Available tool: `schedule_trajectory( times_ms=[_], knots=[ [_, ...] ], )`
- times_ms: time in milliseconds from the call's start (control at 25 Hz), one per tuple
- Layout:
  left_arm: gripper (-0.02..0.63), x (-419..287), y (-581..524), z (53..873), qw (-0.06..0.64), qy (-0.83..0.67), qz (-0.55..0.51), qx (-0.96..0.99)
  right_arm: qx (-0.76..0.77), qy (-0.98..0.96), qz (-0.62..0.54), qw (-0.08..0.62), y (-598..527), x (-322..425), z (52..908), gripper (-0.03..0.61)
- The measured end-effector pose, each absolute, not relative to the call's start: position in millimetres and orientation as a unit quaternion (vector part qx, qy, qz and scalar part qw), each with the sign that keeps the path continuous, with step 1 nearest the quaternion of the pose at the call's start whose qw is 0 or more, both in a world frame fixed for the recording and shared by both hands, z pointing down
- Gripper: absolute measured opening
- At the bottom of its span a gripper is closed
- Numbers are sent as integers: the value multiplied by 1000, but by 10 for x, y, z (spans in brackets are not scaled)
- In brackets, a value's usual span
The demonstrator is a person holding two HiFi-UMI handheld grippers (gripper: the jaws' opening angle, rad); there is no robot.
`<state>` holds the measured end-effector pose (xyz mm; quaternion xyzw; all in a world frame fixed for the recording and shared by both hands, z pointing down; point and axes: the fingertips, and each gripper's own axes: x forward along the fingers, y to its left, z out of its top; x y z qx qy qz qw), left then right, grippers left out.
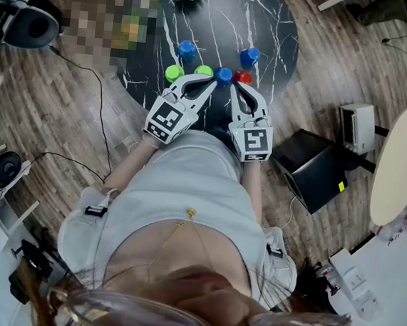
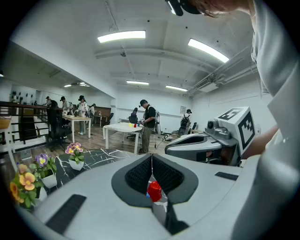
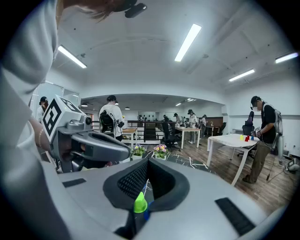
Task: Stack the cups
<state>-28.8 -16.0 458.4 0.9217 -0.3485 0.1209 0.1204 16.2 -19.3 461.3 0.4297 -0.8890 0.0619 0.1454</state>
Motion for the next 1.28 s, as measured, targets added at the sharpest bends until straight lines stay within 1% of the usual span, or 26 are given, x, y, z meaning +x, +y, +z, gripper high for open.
schedule_trajectory(
  times_ms=[320,360,440,560,960,1280],
  knots=[
    [35,-375,-209,4598,112,-353,118,922,428,-892,65,134,-203,121,4601,21],
    [43,-393,-215,4611,113,-353,118,921,428,-891,65,135,-205,119,4609,23],
    [100,-431,-229,4638,116,-355,121,920,429,-890,67,139,-210,118,4629,40],
    [101,-536,-257,4733,115,-363,132,915,430,-889,69,143,-216,109,4654,51],
    [130,-1028,-329,5174,146,-395,180,889,437,-883,79,152,-216,58,4709,51],
    [143,-1401,-347,5718,173,-413,228,864,449,-875,83,163,-188,3,4759,51]
  ],
)
